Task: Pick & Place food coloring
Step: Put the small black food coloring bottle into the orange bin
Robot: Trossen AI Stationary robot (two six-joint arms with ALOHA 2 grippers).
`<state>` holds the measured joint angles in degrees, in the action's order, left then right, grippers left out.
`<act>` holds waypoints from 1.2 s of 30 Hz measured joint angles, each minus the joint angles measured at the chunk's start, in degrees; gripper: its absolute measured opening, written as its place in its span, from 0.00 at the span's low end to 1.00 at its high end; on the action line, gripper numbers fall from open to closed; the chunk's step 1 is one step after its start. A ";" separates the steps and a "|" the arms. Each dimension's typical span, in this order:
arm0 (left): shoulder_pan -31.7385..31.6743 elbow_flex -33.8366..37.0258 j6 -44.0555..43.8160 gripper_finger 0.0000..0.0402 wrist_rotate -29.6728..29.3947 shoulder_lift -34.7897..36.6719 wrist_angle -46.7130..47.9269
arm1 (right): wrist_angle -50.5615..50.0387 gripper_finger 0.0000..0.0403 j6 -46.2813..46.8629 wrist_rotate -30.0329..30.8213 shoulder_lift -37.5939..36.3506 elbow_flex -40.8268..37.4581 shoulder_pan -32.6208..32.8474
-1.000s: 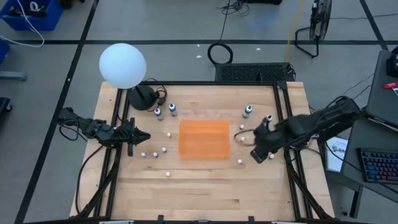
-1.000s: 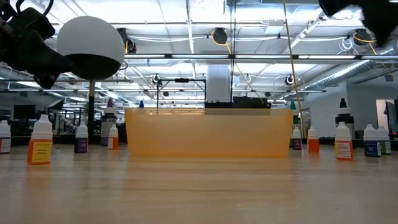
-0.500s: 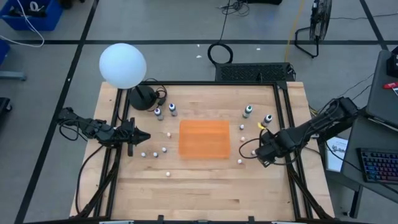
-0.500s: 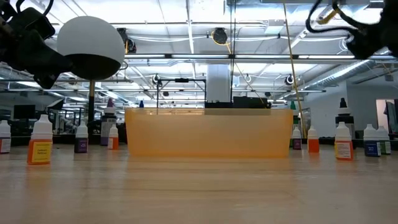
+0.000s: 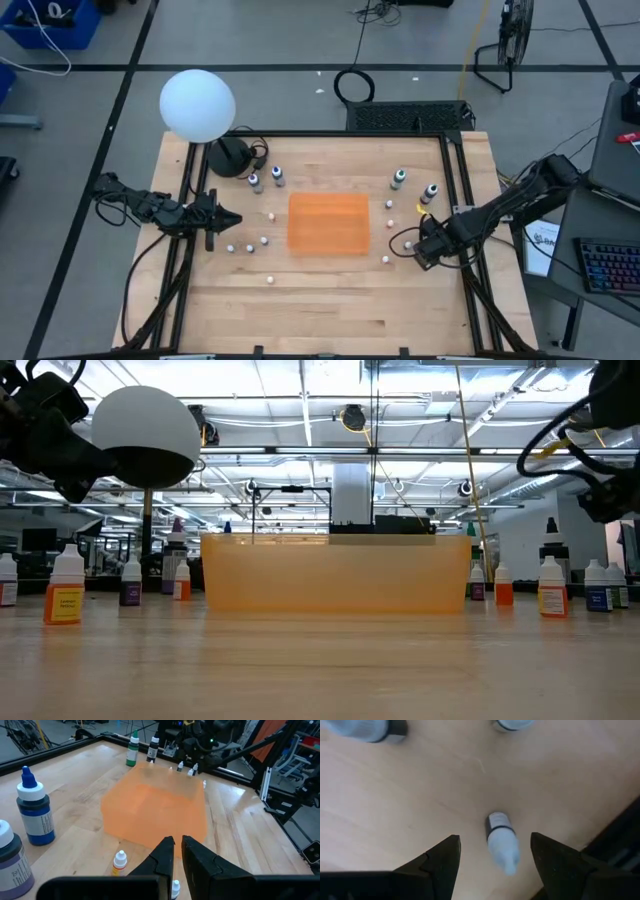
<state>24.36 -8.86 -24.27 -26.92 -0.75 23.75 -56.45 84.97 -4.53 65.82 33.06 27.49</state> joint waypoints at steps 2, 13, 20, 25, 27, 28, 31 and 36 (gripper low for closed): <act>0.00 0.00 0.00 0.10 0.00 0.01 0.00 | 1.44 0.57 -0.09 0.07 0.00 -1.08 0.00; 0.00 0.00 0.00 0.10 0.00 0.02 0.00 | 6.12 0.57 0.92 0.30 -0.11 -5.58 0.00; -0.01 0.00 0.00 0.10 0.00 0.01 0.02 | 7.03 0.53 1.02 1.33 -0.09 -5.64 0.02; 0.00 0.00 0.00 0.10 0.00 0.01 0.00 | 7.20 0.41 1.42 1.74 -0.04 -5.66 0.02; 0.00 0.00 0.00 0.10 0.00 0.00 0.02 | 7.26 0.35 1.49 1.91 0.00 -5.69 0.02; 0.00 0.00 0.00 0.10 0.00 0.00 0.00 | 7.24 0.32 1.48 1.95 0.00 -5.69 0.02; 0.00 0.00 0.00 0.10 0.00 0.02 0.02 | 7.23 0.24 1.49 2.57 0.00 -5.69 0.02; 0.00 0.00 0.00 0.10 0.00 0.02 0.02 | 7.15 0.14 0.47 3.05 -0.02 -5.24 0.01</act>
<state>24.36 -8.86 -24.27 -26.92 -0.73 23.77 -49.30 85.44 -1.48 65.80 27.83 27.50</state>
